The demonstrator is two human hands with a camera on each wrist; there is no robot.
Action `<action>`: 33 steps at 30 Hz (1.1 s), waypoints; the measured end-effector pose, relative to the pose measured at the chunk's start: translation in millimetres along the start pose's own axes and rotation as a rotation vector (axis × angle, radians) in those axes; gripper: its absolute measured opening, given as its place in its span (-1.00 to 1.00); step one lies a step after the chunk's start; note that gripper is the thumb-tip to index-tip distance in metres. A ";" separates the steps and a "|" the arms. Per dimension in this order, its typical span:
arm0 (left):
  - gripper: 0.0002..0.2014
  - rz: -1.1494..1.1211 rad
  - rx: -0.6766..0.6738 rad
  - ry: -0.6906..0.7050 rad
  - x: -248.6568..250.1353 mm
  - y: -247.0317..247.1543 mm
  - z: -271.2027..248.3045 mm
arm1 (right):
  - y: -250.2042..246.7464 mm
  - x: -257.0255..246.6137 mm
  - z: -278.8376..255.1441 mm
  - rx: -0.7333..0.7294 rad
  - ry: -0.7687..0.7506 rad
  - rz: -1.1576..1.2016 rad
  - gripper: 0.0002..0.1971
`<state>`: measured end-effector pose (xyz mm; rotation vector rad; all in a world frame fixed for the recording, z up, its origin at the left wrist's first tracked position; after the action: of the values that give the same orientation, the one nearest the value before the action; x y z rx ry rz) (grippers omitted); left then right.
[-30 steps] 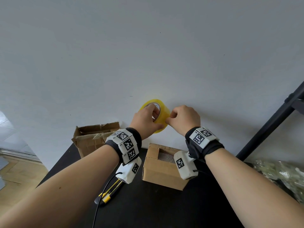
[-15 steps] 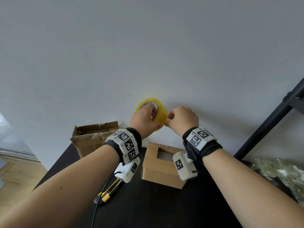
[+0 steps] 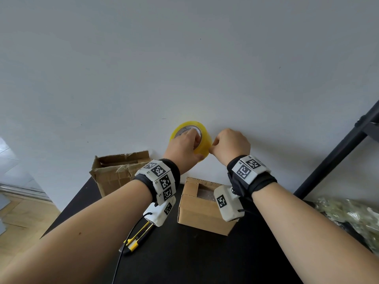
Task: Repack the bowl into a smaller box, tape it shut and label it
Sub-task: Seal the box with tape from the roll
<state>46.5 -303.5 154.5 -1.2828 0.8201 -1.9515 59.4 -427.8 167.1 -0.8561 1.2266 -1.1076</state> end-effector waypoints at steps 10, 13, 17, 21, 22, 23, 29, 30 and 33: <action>-0.67 -0.106 0.073 -0.049 -6.6 -7.4 -0.1 | -2.0 -5.5 -5.4 0.037 -0.023 0.097 -0.82; -0.64 -0.306 0.126 -0.171 -22.0 -11.8 1.8 | 0.3 -9.5 -5.5 0.073 -0.071 0.227 -0.76; -0.57 -0.506 0.136 -0.273 -36.7 -10.2 4.0 | -1.1 -16.7 -8.8 0.088 -0.138 0.316 -0.63; -0.60 -0.568 0.149 -0.315 -45.2 -8.1 4.6 | -5.2 -18.6 -11.8 0.111 -0.162 0.368 -0.66; -0.60 -0.588 0.152 -0.325 -46.9 -7.9 4.6 | -5.7 -18.2 -12.1 0.122 -0.163 0.390 -0.68; -0.60 -0.614 0.154 -0.333 -48.3 -7.7 4.2 | -6.1 -17.2 -11.9 0.135 -0.161 0.421 -0.70; -0.58 -0.741 0.124 -0.325 -43.6 -5.7 4.0 | -8.8 -4.5 -8.2 0.179 -0.101 0.685 -0.81; -0.58 -0.750 0.123 -0.325 -43.5 -5.8 3.7 | -9.6 -3.9 -8.1 0.180 -0.104 0.694 -0.84; -0.59 -0.760 0.116 -0.312 -41.6 -4.9 2.9 | -11.2 0.5 -7.9 0.194 -0.086 0.730 -0.89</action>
<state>61.0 -268.0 137.5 -1.9468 0.0415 -2.2062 49.6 -430.8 176.2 -0.2547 1.1917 -0.5720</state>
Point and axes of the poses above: each hand's wrist, its own z-axis towards the middle knuckle, its own y-axis out of the palm, x = y × z, the point moved 10 cm from there along z, towards the middle knuckle
